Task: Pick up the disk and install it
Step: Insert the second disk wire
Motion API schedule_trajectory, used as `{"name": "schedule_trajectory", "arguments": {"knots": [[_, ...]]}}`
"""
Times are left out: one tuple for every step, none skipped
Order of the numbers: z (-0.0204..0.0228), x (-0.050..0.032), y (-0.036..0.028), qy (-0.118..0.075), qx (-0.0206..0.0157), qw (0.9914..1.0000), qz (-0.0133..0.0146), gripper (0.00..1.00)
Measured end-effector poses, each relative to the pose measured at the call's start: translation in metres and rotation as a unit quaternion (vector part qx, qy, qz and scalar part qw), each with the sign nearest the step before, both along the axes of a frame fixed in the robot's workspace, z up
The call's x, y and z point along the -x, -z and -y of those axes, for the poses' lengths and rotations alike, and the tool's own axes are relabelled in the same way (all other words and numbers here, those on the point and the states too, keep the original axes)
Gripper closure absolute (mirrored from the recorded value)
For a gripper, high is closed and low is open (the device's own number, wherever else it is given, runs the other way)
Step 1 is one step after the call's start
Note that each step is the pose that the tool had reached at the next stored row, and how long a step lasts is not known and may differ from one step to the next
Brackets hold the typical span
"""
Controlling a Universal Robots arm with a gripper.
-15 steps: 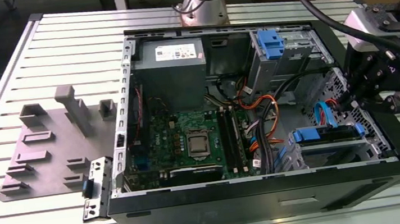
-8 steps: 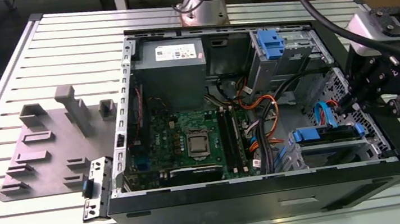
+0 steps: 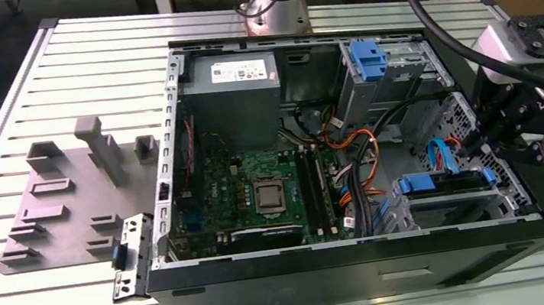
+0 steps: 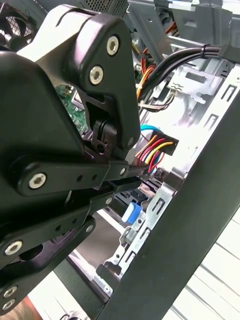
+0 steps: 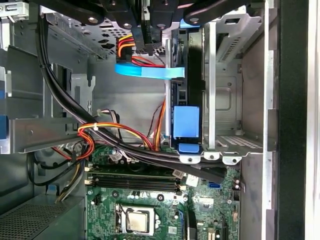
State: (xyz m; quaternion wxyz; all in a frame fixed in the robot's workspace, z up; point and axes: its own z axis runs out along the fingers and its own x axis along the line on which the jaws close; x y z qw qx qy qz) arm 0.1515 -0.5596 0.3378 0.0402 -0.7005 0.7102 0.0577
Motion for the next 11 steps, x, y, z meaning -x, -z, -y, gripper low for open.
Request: {"name": "schedule_trajectory", "arguments": {"knots": [[0.0008,0.0000,0.0000,0.000,0.0000,1.00000,0.0000,0.84],[0.0015,0.0000,0.0000,0.000,0.0000,1.00000,0.0000,0.84],[0.0021,0.0001,0.0000,0.000,0.0000,1.00000,0.0000,0.84],[0.0026,0.0002,0.0000,0.000,0.0000,1.00000,0.0000,0.84],[0.0030,0.0003,-0.0001,0.000,0.0001,1.00000,0.0000,0.84],[0.0034,0.0005,0.0000,0.000,0.0000,1.00000,0.0000,0.84],[0.0037,0.0007,0.0000,0.000,0.0000,1.00000,0.0000,0.84],[0.0040,0.0009,-0.0001,0.000,0.0001,1.00000,0.0000,0.84],[0.0042,0.0011,-0.0001,0.000,0.0002,1.00000,0.0000,0.84],[0.0044,0.0012,0.0000,0.000,0.0005,1.00000,0.0000,0.84],[0.0046,0.0013,0.0000,0.000,0.0011,1.00000,0.0000,0.84]]}}
